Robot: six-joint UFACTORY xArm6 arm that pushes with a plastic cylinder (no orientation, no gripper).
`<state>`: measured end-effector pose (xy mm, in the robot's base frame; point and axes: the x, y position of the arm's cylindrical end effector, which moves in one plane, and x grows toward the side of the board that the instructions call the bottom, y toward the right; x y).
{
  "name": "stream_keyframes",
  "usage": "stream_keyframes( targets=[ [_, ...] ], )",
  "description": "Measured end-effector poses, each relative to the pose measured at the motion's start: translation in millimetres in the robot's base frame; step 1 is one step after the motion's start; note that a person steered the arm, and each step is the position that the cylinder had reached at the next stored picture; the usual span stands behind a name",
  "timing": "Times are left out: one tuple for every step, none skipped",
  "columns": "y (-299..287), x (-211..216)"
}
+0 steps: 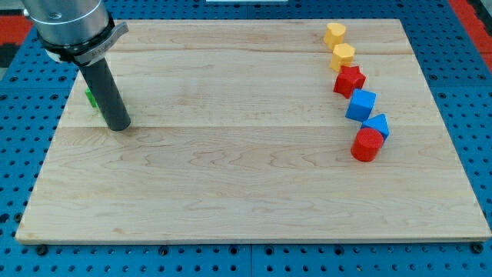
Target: Push the red circle to the bottom center
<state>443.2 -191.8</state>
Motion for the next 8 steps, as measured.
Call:
stream_keyframes(
  targets=[
    [45.7,0.9],
    [149.9,-19.7],
    [167.3,-20.6],
    [166.8,-20.6],
    [182.8,7.9],
    [275.1,105.4],
    [370.1,90.2],
    [429.2,55.3]
  ],
)
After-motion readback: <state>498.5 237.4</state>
